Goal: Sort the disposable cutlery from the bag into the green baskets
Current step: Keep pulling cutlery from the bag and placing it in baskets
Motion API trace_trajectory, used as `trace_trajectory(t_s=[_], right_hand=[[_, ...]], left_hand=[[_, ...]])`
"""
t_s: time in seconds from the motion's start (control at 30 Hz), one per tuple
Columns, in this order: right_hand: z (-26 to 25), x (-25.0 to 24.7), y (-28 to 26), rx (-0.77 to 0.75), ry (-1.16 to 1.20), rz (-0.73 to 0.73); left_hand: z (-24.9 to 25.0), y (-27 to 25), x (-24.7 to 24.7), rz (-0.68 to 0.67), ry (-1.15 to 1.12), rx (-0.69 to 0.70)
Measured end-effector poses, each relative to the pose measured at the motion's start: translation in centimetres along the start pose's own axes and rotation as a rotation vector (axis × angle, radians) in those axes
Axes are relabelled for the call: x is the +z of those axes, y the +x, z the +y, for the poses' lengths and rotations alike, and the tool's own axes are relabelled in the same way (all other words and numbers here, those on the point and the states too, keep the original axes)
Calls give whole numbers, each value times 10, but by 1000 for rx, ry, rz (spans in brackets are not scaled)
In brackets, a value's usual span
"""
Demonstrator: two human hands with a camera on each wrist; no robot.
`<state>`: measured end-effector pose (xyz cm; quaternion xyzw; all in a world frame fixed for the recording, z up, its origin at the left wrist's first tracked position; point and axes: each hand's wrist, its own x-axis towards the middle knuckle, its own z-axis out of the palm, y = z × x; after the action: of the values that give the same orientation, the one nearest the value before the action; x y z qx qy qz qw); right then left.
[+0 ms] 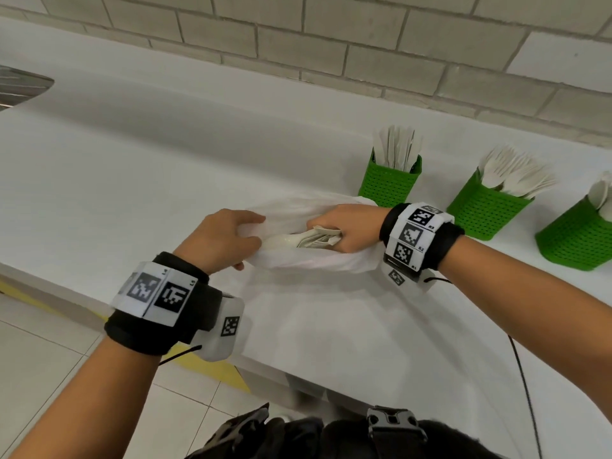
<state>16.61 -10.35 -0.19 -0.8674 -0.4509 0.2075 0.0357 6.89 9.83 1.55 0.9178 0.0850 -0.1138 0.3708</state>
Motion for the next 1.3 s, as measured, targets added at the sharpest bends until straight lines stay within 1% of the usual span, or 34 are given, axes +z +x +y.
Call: trace_trajectory(t_s=[0.07,0.13,0.17,0.23,0.33,0.43,0.5,0.57,0.6,0.63,0.67,0.77,0.87,0.93,1.0,1.03,1.13,1.23,1.3], right_hand=[[4,-4,-2,42,174,78],[6,-11,-4,76,446,155],[4,-15,-4,76,560,179],[0,-20,-2,66,692,229],[-10,-22,1,23,855,319],[-12,-30,-1,-21,1167,444],[-12,-38,-5,-58,1379,520],[-9,-44,-10,-97,1473,567],[-8,-47,-13,-115,1489,577],[-7,-49,-16,-129,1505,578],[-7,-51,-20,-141,1519,578],[-14,-58,-29,-173,1538,624],[-18,-62,-39,-153,1527,727],[-16,-59,-43,-123,1560,779],[-13,-49,-42,-76,1623,780],[-13,-42,-40,-40,1628,770],[-14,-22,-32,43,1500,739],[-18,-25,-35,108,1276,711],[-19,-34,-40,152,1190,711]], left_hand=[[-2,0,-5,-97,-30,-17],[-2,-2,-7,-179,-55,-10],[0,-3,-6,-196,-24,5],[6,-3,-1,-204,78,17],[19,-1,2,-166,111,17],[22,0,3,-132,122,7],[23,-3,3,-45,169,34],[32,-10,0,95,135,155],[40,-13,-1,140,69,234],[49,-14,-2,152,-16,297],[59,-14,-1,133,-115,335],[86,0,7,-16,-364,337],[101,24,17,-86,-493,342],[106,36,26,-197,-548,365],[104,44,41,-328,-552,422],[102,46,47,-354,-530,423],[97,48,58,-315,-476,368],[104,46,58,-229,-463,442],[109,47,58,-161,-472,493]])
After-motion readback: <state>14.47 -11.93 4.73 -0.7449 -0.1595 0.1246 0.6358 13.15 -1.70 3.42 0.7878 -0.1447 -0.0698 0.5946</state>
